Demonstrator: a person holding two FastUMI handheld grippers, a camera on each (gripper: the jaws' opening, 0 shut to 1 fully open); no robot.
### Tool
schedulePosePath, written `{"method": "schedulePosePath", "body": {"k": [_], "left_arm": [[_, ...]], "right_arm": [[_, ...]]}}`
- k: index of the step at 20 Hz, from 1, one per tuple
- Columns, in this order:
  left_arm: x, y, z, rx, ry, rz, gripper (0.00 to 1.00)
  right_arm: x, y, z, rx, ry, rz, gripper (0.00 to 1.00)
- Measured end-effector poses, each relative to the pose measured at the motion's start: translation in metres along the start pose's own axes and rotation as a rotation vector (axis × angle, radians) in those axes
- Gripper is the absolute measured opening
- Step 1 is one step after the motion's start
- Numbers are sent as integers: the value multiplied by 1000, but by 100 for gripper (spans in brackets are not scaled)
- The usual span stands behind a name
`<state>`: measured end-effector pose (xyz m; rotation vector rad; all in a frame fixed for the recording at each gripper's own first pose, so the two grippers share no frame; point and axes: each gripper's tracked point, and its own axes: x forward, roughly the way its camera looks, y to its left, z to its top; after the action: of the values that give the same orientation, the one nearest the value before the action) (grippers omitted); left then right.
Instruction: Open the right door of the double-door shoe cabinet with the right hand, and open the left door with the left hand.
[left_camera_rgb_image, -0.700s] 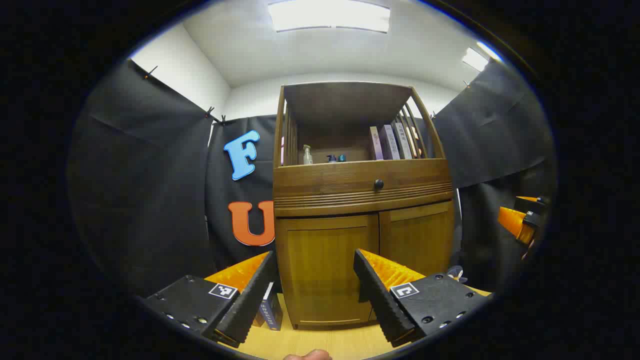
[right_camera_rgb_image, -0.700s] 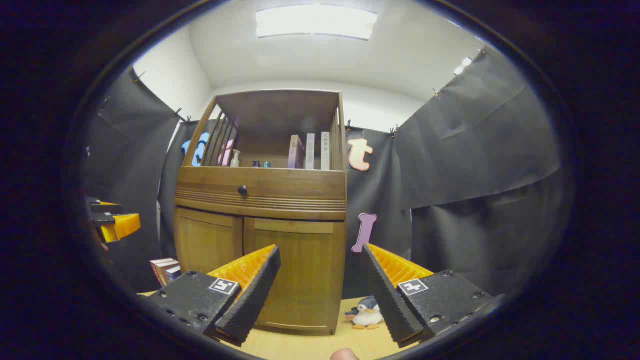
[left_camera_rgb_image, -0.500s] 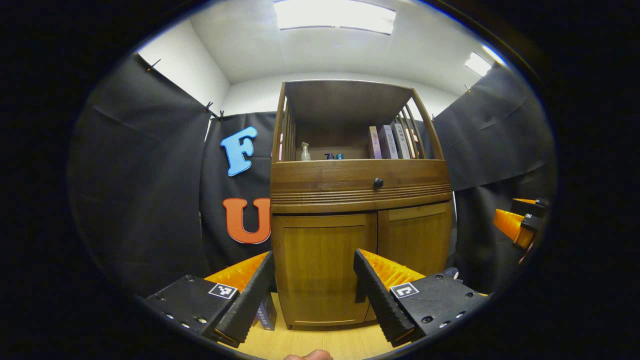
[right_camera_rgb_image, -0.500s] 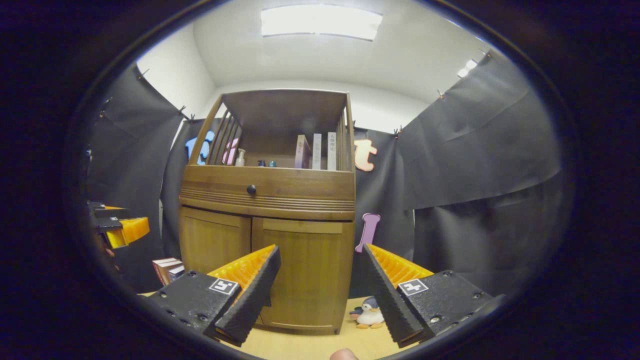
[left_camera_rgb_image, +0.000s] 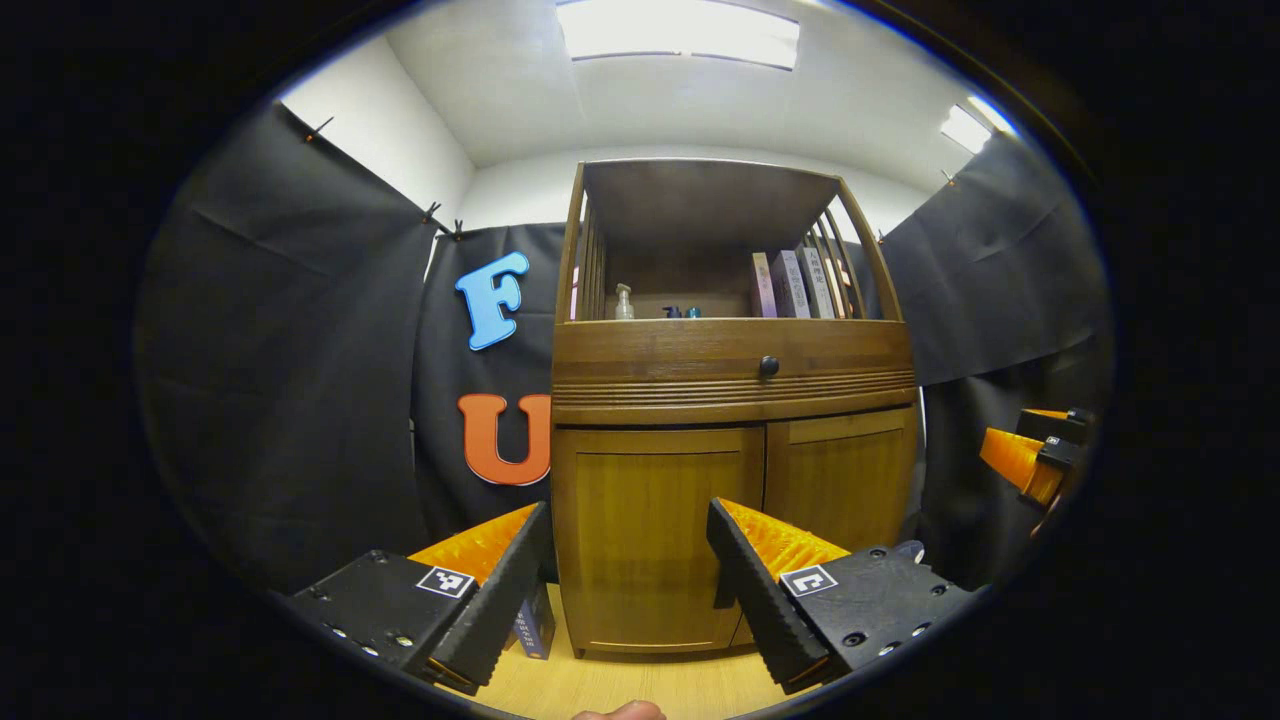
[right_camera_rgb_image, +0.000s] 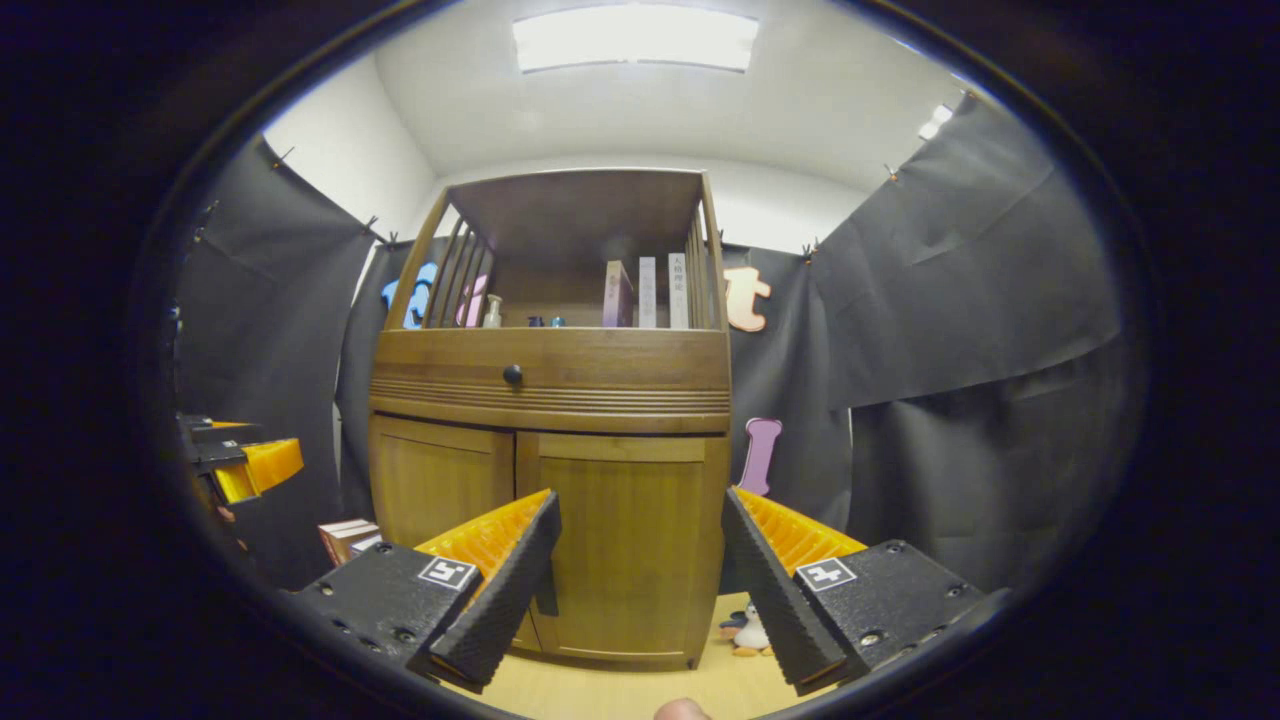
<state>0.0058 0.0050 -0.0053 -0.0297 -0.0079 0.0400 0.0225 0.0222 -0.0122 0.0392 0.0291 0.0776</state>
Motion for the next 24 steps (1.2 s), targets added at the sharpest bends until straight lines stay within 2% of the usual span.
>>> {"method": "schedulePosePath", "body": {"k": [1, 2, 3, 4, 5, 6, 9, 10, 11, 13, 14, 15, 16, 17, 18, 19, 20, 24], "left_arm": [[0, 0, -1, 3, -1, 7, 100], [0, 1, -1, 5, -1, 13, 95], [-1, 1, -2, 3, 1, 18, 95], [-2, 2, -2, 3, 4, 22, 100], [-3, 4, -4, 5, 9, 29, 95], [-4, 6, -7, 9, 16, 37, 100], [-7, 14, -13, 14, 29, 62, 100], [-9, 17, -15, 11, 33, 69, 95], [-9, 20, -17, 8, 37, 78, 100], [-10, 28, -20, 5, 43, 98, 100], [-11, 33, -22, 7, 46, 111, 95], [-10, 39, -23, 10, 49, 122, 95], [-10, 44, -26, 16, 55, 133, 100], [-10, 48, -29, 21, 61, 142, 95], [-10, 52, -30, 26, 68, 149, 100], [-11, 57, -33, 30, 74, 157, 100], [-12, 62, -34, 31, 76, 165, 95], [-14, 77, -39, 22, 84, 190, 95]], "right_arm": [[3, 1, -2, 3, 1, 6, 100], [6, 1, -5, 4, 3, 10, 100], [9, 2, -8, 5, 6, 16, 100], [14, 3, -12, 8, 10, 24, 100], [18, 7, -18, 13, 16, 34, 100], [24, 10, -25, 13, 24, 41, 100], [46, 22, -47, 12, 57, 67, 100], [54, 29, -55, 25, 73, 86, 100], [62, 35, -64, 39, 93, 99, 99], [77, 46, -82, 57, 132, 114, 99], [83, 49, -91, 60, 155, 109, 97], [91, 54, -98, 67, 163, 110, 96], [99, 60, -105, 74, 174, 116, 95], [107, 67, -116, 81, 186, 126, 94], [113, 74, -124, 85, 199, 133, 92], [120, 81, -131, 87, 213, 143, 90], [129, 88, -138, 85, 227, 150, 88], [154, 105, -170, 71, 284, 157, 81]]}}
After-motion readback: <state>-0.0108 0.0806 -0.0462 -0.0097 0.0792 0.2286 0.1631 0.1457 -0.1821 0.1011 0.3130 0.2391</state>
